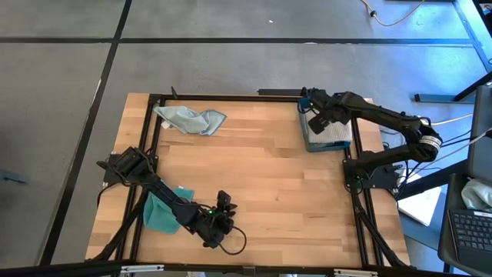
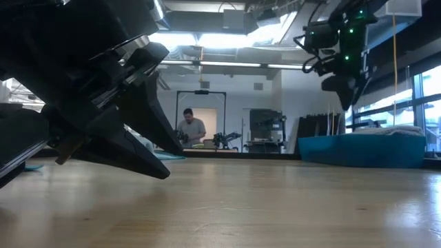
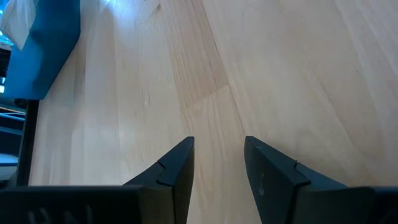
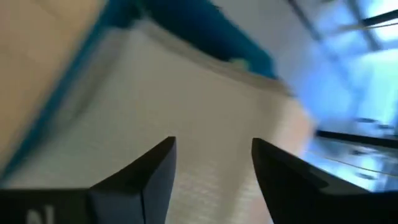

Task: Fold microfiber towels
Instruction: Fold the blue microfiber cloth

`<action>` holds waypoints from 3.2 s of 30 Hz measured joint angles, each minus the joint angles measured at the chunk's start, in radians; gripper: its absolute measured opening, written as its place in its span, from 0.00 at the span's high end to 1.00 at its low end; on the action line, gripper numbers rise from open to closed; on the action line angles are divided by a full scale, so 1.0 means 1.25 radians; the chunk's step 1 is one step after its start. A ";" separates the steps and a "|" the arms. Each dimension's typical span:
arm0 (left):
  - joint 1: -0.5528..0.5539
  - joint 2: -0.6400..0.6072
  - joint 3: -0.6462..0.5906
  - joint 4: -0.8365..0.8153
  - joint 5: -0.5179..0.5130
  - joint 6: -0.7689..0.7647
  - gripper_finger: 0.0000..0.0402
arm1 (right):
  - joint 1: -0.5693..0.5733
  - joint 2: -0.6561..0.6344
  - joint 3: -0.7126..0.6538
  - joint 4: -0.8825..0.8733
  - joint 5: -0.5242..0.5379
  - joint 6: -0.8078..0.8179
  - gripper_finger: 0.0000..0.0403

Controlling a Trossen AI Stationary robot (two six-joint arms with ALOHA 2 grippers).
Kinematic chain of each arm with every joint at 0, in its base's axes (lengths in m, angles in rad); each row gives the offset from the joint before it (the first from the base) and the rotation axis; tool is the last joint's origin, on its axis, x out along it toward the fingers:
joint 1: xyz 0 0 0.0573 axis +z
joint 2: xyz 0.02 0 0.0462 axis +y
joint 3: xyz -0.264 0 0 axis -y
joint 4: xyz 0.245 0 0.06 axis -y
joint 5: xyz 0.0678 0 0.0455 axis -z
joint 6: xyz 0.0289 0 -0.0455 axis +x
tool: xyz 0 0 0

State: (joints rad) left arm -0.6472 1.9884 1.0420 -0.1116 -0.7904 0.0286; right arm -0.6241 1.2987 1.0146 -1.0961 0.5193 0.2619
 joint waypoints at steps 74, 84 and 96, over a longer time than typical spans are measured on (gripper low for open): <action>0.054 -0.126 -0.001 -0.034 0.444 -0.052 0.67 | 0.603 -0.007 -0.267 1.042 -0.323 -0.132 0.58; 0.026 -0.271 0.000 -0.484 0.412 -0.331 0.67 | 0.792 0.171 -0.347 1.188 -0.122 -0.042 0.58; 0.091 -0.319 0.000 -0.760 0.590 -0.559 0.67 | 0.803 0.338 -0.331 1.365 -0.056 -0.133 0.58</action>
State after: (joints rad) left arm -0.5339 1.5892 1.0420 -1.0614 -0.0527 -0.6700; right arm 0.3796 1.7206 0.6010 0.6100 0.4493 0.0962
